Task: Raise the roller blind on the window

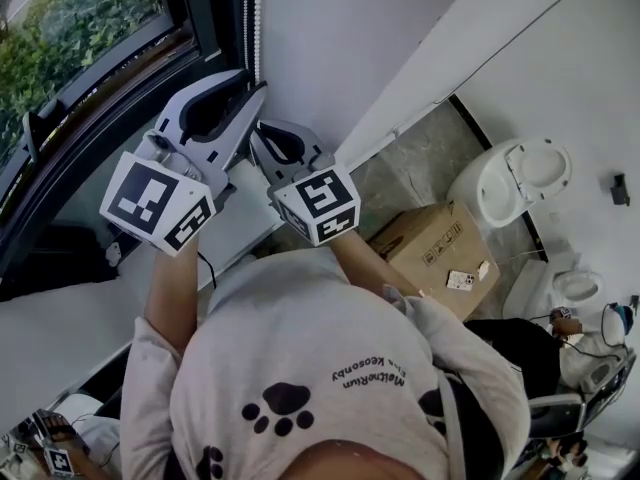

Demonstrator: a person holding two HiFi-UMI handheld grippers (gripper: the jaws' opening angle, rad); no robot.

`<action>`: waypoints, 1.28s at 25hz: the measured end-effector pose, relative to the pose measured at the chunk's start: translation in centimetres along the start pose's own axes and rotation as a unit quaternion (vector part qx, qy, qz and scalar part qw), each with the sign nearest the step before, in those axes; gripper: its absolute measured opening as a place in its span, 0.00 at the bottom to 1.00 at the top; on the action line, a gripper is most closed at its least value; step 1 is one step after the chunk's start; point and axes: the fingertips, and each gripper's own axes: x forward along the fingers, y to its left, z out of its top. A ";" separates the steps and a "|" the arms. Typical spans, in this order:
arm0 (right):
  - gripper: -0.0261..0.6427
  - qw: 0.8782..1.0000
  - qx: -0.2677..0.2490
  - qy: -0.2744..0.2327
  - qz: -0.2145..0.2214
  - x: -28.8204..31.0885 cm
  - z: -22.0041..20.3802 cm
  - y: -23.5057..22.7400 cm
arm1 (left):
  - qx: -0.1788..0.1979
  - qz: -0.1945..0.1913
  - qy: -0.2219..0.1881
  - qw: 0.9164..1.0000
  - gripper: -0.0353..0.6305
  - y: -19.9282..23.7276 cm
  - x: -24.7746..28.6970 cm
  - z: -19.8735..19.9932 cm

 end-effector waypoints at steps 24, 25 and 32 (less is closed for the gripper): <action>0.07 0.998 0.008 0.065 0.002 1.1 -6.2 0.5 | -0.032 -0.019 0.028 0.999 0.07 0.5 0.6 -4.0; 0.07 0.998 0.009 0.069 0.003 1.2 -6.5 0.5 | -0.035 -0.018 0.029 0.999 0.07 0.5 0.6 -4.3; 0.07 0.995 0.008 0.095 0.012 1.4 -8.8 0.7 | -0.056 -0.014 0.039 0.998 0.07 -0.1 0.2 -6.4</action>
